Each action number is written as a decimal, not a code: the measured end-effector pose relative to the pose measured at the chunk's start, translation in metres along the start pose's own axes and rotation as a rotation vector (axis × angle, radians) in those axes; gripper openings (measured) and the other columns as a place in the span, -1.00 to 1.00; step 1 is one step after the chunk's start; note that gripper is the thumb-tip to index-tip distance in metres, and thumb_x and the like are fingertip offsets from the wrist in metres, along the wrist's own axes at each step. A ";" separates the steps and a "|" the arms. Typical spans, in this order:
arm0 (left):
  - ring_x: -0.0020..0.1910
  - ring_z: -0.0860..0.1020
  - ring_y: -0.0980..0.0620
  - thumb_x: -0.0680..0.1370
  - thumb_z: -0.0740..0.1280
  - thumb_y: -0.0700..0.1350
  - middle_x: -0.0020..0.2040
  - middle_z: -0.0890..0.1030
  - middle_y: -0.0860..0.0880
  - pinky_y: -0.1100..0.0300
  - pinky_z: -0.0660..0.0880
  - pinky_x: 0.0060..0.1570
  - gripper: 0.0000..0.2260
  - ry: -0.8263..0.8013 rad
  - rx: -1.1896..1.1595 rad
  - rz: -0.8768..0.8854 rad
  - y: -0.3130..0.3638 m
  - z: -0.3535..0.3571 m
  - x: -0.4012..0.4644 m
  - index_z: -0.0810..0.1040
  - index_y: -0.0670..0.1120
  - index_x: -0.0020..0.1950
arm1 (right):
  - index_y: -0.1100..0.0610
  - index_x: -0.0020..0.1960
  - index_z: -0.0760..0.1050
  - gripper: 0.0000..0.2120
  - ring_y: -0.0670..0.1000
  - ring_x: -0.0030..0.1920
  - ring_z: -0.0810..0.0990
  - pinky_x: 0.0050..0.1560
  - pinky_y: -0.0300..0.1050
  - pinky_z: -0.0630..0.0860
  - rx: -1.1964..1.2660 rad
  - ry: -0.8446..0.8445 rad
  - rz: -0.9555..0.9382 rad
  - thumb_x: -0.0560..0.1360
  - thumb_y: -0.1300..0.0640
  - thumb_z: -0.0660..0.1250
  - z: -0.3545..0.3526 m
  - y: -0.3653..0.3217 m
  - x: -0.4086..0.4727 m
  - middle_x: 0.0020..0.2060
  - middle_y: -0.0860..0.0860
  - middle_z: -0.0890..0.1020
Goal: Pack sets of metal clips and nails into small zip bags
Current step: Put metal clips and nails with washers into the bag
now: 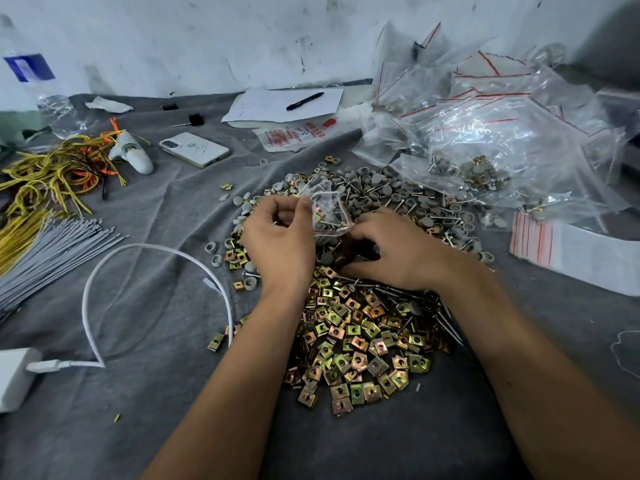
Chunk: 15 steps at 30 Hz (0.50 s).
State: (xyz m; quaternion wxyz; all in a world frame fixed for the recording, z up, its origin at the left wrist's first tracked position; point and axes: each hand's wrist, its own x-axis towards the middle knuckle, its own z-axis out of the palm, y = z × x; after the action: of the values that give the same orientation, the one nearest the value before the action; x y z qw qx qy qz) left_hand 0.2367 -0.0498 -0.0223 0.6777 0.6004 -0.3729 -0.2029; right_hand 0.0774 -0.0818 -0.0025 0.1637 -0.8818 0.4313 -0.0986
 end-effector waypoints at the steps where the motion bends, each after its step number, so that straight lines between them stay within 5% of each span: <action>1: -0.38 0.45 0.05 0.59 0.45 -0.14 -0.35 0.56 -0.03 0.15 0.41 -0.35 -0.83 -0.001 0.002 0.000 0.000 0.000 0.000 0.61 -0.07 -0.21 | 0.02 0.09 0.63 -0.67 0.05 0.14 0.45 0.25 0.14 0.43 0.004 -0.011 -0.006 0.48 -0.20 0.46 0.000 -0.001 0.000 0.00 -0.03 0.56; 6: -0.39 0.45 0.08 0.58 0.46 -0.13 -0.36 0.56 0.01 0.15 0.41 -0.33 -0.83 0.005 0.005 -0.008 -0.001 0.000 0.001 0.61 -0.04 -0.22 | 0.03 -0.02 0.58 -0.81 0.00 0.10 0.46 0.19 0.05 0.43 0.042 0.019 -0.055 0.52 -0.07 0.47 0.001 0.001 -0.003 -0.03 -0.07 0.54; 11: -0.37 0.48 0.09 0.58 0.46 -0.13 -0.34 0.59 0.01 0.15 0.44 -0.33 -0.83 0.012 0.016 0.001 -0.001 0.000 0.001 0.61 -0.02 -0.21 | 0.01 -0.03 0.58 -0.90 -0.20 -0.09 0.64 -0.07 -0.34 0.54 0.436 0.296 -0.019 0.53 0.12 0.49 0.000 0.007 -0.005 -0.14 -0.13 0.66; 15: -0.41 0.46 0.17 0.58 0.46 -0.15 -0.35 0.58 0.02 0.28 0.41 -0.40 -0.86 -0.023 0.054 0.044 0.000 0.000 0.000 0.63 -0.07 -0.18 | 0.09 0.02 0.68 -0.88 -0.11 -0.10 0.70 -0.03 -0.20 0.65 0.638 0.490 -0.056 0.50 0.22 0.51 -0.003 0.007 -0.005 -0.14 -0.08 0.72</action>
State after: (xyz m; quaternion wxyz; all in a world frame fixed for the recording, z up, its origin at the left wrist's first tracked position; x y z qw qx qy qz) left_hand 0.2361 -0.0498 -0.0222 0.6613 0.6076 -0.3992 -0.1847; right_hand 0.0679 -0.0825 -0.0027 0.3189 -0.7483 0.3813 -0.4393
